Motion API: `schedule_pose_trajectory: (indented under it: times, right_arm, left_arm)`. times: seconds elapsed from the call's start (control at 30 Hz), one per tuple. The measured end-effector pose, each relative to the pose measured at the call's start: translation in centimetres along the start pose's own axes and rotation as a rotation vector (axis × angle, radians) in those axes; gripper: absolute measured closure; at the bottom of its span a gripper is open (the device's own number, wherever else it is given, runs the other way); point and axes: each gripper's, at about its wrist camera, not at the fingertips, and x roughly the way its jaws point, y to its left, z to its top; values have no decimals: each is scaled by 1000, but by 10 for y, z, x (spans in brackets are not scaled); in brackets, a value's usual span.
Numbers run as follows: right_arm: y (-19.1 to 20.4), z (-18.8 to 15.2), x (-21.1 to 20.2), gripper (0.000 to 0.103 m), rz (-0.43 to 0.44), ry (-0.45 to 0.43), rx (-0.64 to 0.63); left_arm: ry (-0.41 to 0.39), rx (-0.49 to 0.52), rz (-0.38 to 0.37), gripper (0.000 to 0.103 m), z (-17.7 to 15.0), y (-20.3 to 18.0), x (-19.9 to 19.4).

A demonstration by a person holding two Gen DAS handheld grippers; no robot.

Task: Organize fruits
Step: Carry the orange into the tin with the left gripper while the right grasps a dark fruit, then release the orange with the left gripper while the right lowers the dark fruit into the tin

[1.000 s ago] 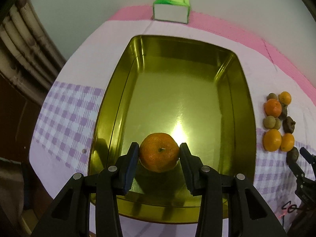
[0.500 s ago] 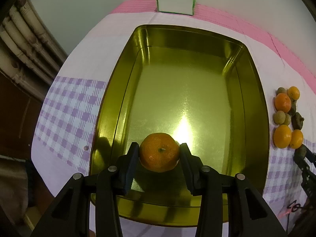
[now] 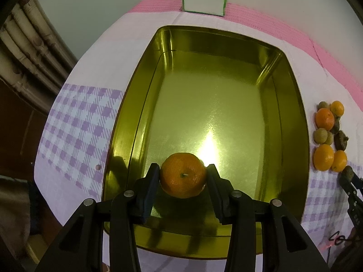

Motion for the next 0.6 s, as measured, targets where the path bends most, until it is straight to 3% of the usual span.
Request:
schedule_pose_trajectory:
  times: [0.13,0.27,0.47,0.6]
  right_arm:
    - [1,4,-12,68,7,-20,2]
    - [13,13,-23,68,32,-42,-12]
    - [60,43,-37,67,142,-82,-88]
    - [108,63,-35,67,222,-89,-166]
  left_arm:
    - [-61,-2,-26,57,0,4,-16]
    - [-144,-14,-36,47,-1,8,-38]
    - [-332,-87,44,32,-12,36,-88]
    - [-335,-140,92,29,-23,57,-96]
